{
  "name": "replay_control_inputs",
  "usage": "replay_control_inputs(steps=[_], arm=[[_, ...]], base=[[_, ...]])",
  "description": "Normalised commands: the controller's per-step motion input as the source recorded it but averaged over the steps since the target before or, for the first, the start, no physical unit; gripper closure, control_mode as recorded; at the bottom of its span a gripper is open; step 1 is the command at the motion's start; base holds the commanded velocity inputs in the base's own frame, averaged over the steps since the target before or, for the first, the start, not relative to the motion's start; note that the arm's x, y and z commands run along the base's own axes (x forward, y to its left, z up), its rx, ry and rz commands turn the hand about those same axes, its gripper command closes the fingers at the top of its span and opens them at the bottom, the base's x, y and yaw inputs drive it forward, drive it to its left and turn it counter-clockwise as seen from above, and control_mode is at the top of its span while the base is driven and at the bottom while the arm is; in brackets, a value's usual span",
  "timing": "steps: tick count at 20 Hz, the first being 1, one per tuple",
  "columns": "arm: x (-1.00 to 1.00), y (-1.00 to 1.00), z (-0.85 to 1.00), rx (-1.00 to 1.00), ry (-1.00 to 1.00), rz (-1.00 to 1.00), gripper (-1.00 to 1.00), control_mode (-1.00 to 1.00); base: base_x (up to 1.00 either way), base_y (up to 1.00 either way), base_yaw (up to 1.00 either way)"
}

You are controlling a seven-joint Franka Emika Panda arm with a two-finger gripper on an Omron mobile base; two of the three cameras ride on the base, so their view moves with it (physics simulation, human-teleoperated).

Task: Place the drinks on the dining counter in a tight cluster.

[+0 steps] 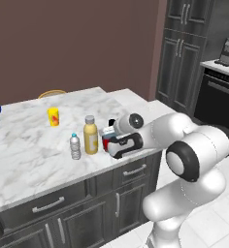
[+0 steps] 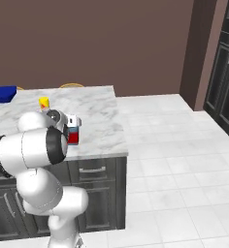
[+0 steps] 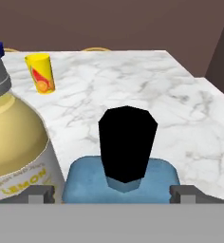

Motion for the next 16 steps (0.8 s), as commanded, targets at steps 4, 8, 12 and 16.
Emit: replay_control_inputs(steps=[4,8,12,16], arm=[[-0.09,0.00,0.07,0.00,0.00,0.00,-1.00,-1.00],[-0.32,-0.01,0.15,0.00,0.00,0.00,-1.00,-1.00],[-0.45,-0.03,0.27,0.00,0.04,-0.03,-1.00,-1.00],[-0.42,-0.02,0.40,0.00,0.12,-0.04,-1.00,-1.00]], base=[[0.00,0.00,0.00],[0.00,0.00,0.00],[0.00,0.00,0.00],[0.00,0.00,0.00]])
